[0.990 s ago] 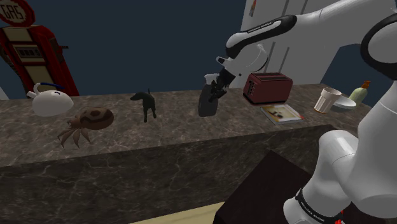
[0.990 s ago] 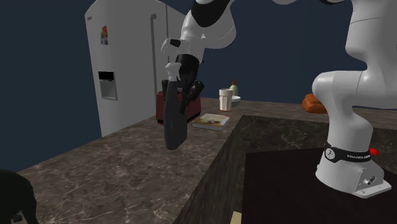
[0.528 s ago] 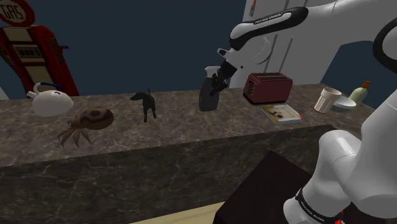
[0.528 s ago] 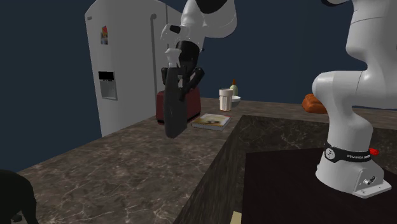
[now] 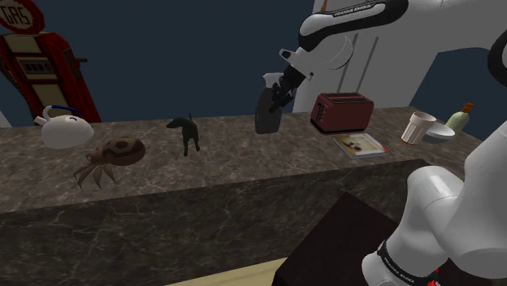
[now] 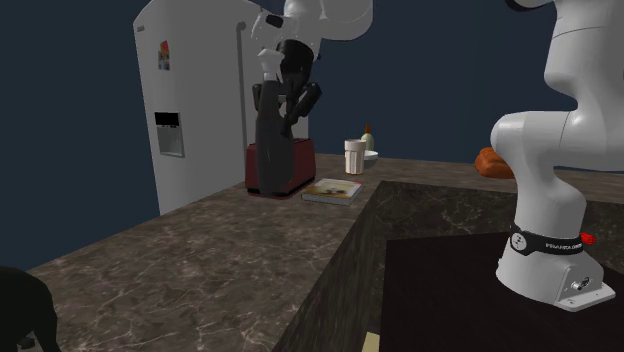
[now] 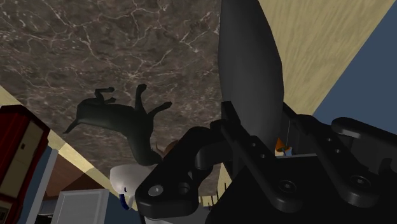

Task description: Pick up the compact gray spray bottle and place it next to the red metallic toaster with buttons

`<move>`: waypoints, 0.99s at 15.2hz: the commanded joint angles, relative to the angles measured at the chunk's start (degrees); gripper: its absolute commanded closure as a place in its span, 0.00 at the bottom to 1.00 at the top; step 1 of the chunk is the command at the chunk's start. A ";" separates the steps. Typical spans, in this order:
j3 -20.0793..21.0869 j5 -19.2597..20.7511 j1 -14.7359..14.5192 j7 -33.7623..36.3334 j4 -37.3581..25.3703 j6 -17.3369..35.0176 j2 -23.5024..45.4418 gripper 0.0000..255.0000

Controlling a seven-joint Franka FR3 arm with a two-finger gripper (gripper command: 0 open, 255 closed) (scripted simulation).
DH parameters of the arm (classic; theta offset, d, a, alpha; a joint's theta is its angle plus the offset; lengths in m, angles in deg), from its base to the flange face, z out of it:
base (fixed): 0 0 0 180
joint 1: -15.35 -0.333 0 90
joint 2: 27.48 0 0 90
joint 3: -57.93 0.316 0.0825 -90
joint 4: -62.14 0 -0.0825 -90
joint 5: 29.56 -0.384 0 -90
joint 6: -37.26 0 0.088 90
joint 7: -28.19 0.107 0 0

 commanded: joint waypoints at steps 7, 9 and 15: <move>0.68 2.59 0.22 3.85 -4.64 -4.73 -1.58 1.00; 0.78 3.02 0.25 4.66 -5.94 -5.98 -1.78 1.00; 0.94 3.90 0.27 6.81 -10.19 -9.88 -1.97 1.00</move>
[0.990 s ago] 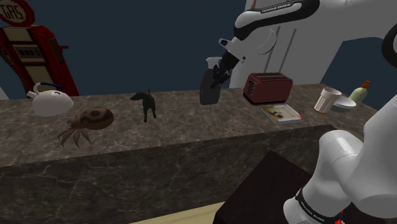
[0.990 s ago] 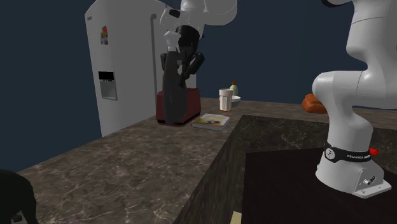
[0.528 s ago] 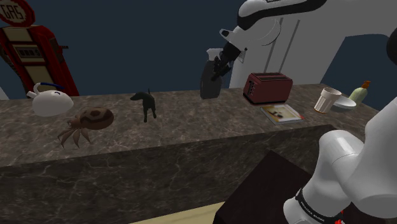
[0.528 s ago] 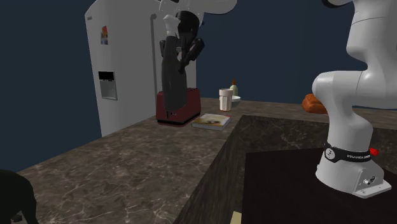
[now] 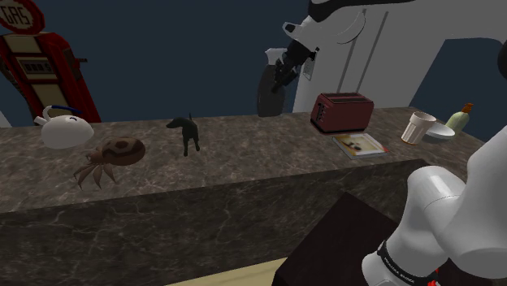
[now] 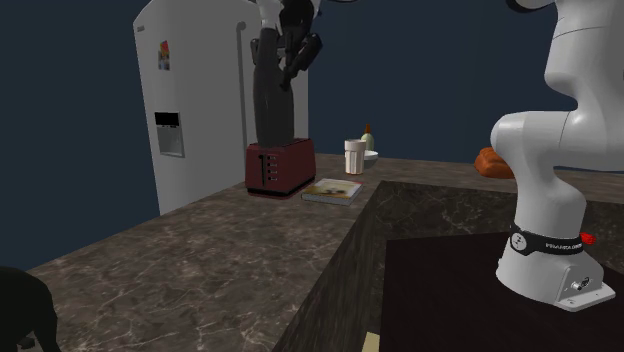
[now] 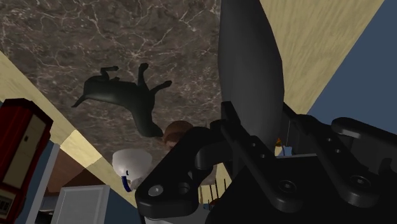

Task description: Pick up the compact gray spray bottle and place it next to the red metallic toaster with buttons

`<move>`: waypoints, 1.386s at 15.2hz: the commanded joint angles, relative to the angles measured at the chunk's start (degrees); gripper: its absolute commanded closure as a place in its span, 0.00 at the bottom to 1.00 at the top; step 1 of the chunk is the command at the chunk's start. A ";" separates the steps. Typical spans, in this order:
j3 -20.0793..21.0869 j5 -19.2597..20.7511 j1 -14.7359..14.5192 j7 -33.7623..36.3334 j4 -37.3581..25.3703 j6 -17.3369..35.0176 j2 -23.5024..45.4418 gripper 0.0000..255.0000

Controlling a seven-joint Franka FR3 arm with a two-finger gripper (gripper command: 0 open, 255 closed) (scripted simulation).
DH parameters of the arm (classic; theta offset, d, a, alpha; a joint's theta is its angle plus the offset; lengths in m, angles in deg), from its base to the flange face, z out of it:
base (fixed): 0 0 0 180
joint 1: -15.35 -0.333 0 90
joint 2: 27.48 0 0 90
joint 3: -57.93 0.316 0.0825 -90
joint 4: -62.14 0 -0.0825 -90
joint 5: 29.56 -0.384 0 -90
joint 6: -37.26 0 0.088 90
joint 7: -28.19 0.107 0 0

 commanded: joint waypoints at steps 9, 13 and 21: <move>-3.11 -0.22 1.51 -1.83 -6.58 -7.45 1.02 1.00; -7.70 -1.90 3.57 -7.46 -9.20 -11.73 3.13 1.00; -17.55 -11.74 11.91 -21.98 -18.84 -24.13 15.38 1.00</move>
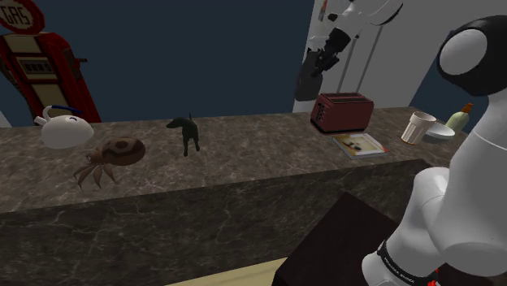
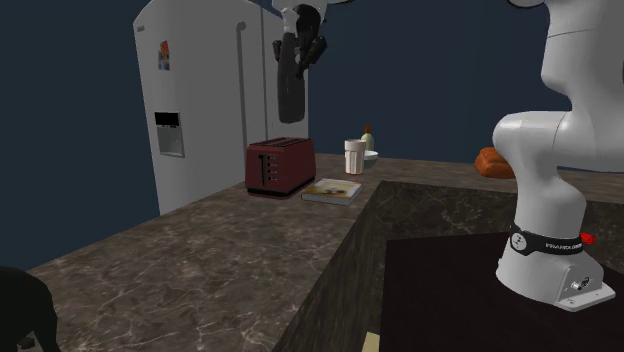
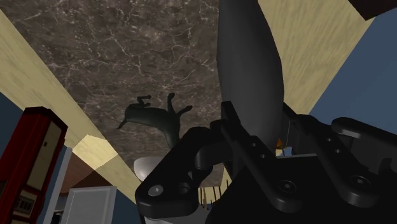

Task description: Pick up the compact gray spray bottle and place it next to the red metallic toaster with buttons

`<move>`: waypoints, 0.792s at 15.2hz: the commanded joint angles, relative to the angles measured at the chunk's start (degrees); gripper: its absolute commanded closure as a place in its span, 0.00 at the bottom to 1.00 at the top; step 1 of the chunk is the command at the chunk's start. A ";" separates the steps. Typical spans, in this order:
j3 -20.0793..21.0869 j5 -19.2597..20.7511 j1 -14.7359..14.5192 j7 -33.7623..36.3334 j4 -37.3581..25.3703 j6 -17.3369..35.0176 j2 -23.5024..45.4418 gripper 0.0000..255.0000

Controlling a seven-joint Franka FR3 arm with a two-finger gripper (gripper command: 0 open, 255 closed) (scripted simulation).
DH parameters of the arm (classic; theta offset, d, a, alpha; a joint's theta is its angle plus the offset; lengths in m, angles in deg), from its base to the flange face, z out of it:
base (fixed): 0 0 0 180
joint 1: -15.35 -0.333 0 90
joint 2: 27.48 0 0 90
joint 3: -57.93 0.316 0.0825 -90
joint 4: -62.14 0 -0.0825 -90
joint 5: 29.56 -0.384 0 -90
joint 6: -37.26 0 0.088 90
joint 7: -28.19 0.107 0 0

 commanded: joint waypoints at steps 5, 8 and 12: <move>-1.81 -10.84 15.23 -10.95 -11.54 -12.25 13.72 1.00; -0.08 -15.22 24.84 -14.40 -18.48 -17.65 19.64 1.00; 3.23 -21.23 38.65 -16.83 -30.37 -24.57 27.56 1.00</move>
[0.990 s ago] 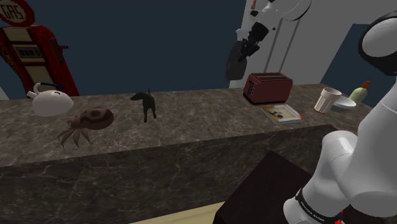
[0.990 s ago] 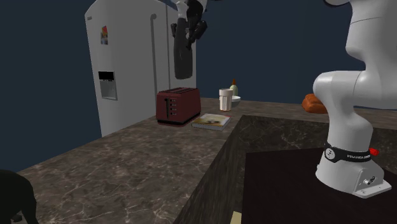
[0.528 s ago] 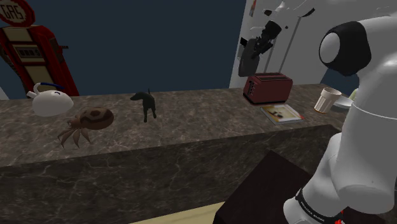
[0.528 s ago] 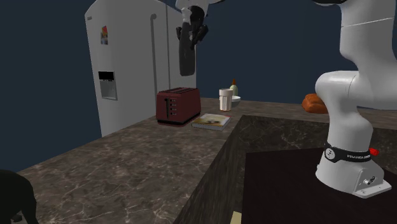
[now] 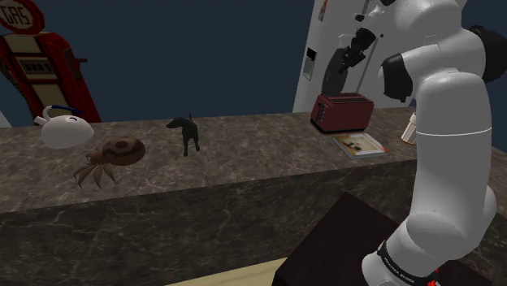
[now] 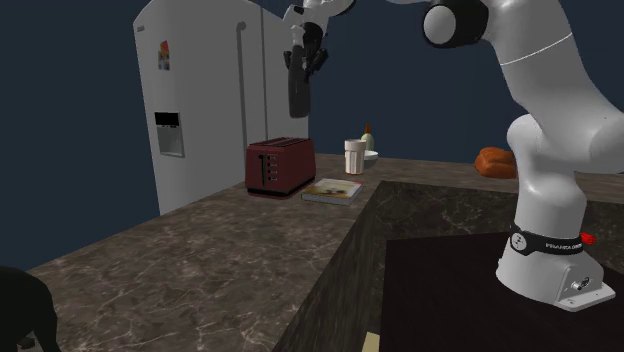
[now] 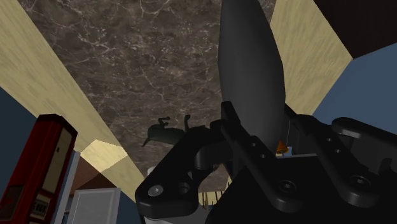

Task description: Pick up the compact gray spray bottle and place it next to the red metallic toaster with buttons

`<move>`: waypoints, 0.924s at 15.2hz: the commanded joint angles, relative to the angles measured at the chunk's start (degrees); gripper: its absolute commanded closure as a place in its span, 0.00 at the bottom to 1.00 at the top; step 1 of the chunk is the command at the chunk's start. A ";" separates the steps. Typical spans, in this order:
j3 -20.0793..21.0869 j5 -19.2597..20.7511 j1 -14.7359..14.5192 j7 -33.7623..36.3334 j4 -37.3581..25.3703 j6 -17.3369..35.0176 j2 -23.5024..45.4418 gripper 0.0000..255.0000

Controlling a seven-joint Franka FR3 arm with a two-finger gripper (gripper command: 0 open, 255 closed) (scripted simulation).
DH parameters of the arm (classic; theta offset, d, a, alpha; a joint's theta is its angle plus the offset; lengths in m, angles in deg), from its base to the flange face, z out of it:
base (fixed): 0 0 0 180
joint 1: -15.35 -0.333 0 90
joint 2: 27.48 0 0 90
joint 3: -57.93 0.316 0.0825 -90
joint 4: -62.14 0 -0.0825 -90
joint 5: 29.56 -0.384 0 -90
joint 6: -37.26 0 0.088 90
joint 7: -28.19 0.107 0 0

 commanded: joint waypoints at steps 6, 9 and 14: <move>2.63 -4.16 10.20 -2.39 -8.11 -3.60 6.26 1.00; 1.76 -2.83 7.66 -4.22 -3.78 -1.20 5.48 1.00; 0.76 -1.32 4.36 -6.80 2.26 2.50 4.69 1.00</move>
